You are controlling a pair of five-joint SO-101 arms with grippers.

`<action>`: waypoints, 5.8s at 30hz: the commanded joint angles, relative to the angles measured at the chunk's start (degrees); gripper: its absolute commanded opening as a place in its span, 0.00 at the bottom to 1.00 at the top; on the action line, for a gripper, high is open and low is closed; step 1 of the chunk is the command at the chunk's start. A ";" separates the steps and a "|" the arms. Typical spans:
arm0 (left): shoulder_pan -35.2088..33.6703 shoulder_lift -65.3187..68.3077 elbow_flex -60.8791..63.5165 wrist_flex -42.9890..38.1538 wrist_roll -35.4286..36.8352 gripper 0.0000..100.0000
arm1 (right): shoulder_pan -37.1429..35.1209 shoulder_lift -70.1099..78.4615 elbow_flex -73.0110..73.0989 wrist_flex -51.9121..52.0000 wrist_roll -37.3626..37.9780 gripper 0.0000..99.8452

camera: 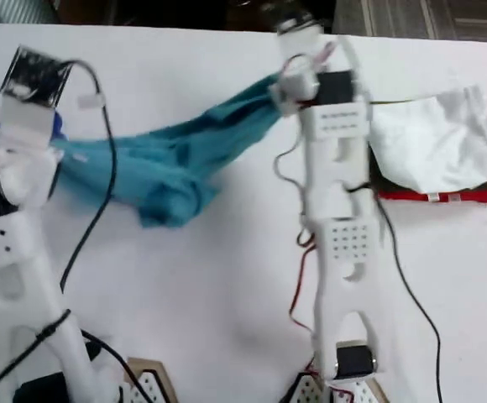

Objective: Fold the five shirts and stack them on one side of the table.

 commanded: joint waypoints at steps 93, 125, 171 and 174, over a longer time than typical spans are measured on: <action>-8.35 4.13 32.04 -28.75 9.41 0.03 | -14.81 -16.13 51.96 -40.48 -2.29 0.07; -8.53 4.13 32.31 -28.48 9.32 0.03 | -19.74 8.31 22.33 -9.27 -2.81 0.22; -8.18 4.04 14.29 -8.79 9.32 0.03 | -11.21 1.71 -0.53 6.20 -2.37 0.02; -8.18 4.04 8.92 -2.73 9.32 0.03 | -10.59 -4.97 2.90 6.29 -2.37 0.02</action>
